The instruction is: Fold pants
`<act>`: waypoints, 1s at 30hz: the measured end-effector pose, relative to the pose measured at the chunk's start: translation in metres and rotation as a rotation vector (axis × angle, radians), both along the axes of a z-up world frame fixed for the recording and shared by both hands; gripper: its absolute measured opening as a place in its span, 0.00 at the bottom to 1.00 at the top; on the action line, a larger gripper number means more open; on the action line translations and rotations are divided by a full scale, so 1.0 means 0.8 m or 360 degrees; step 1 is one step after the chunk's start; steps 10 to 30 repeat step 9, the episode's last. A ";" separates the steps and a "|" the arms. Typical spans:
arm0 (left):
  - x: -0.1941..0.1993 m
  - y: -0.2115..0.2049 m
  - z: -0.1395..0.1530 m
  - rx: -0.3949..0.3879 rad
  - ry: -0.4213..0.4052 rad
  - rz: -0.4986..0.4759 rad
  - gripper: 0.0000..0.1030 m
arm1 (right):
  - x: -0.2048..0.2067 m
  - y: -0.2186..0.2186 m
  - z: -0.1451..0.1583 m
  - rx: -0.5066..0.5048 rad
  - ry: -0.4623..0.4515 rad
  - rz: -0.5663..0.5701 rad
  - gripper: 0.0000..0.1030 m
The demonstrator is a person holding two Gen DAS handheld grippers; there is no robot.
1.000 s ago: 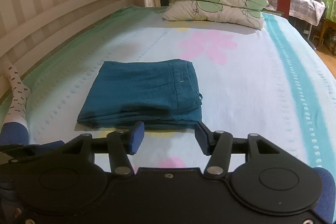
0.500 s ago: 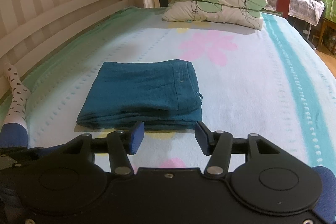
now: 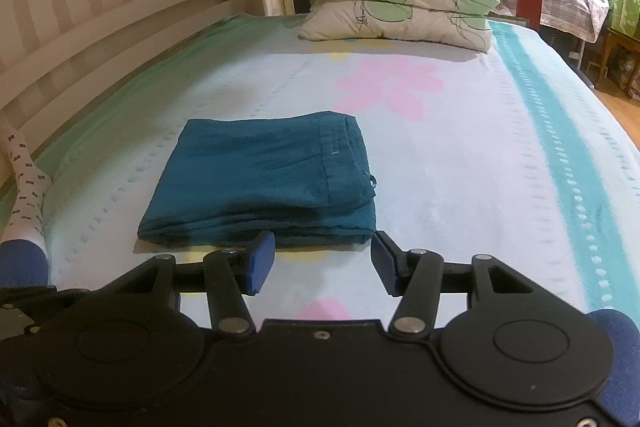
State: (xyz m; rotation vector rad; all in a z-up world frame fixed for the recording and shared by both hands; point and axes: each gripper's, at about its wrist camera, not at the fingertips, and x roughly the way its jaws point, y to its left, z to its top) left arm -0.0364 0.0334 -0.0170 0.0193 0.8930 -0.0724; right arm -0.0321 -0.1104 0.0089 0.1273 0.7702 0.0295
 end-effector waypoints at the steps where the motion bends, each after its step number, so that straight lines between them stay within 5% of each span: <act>1: 0.000 0.000 0.000 0.0001 0.0000 -0.0001 0.19 | 0.000 0.000 0.000 0.0001 0.0000 -0.0002 0.58; 30: -0.002 -0.001 0.000 0.0009 -0.0031 0.0003 0.19 | 0.000 0.000 -0.002 0.0006 0.0006 -0.0006 0.58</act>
